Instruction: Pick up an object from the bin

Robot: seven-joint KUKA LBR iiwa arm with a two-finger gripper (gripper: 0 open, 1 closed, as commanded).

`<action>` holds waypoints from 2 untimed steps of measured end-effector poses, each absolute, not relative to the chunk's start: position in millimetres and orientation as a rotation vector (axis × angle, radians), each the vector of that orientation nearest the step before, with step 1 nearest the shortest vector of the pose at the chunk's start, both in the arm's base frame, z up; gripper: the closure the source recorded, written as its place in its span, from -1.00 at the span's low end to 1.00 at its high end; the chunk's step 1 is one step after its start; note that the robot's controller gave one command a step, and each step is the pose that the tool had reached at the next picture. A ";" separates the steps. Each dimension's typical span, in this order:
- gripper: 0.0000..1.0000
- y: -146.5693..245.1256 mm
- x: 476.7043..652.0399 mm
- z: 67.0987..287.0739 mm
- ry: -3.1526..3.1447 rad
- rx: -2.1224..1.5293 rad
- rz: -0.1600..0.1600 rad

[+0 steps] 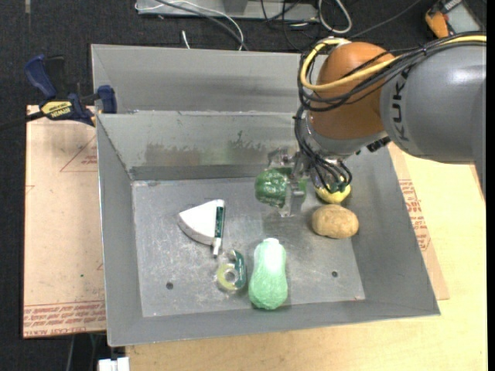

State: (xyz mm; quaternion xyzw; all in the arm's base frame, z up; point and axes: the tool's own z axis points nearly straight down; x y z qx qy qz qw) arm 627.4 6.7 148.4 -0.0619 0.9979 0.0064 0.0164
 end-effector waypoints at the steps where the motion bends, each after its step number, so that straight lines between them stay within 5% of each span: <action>1: 1.00 7.0 626.1 171.6 3.108 -0.192 0.021; 2: 1.00 7.3 628.2 198.7 3.099 -0.191 0.021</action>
Offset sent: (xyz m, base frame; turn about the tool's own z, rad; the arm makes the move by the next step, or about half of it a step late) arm -0.0018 0.0003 0.0426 0.0003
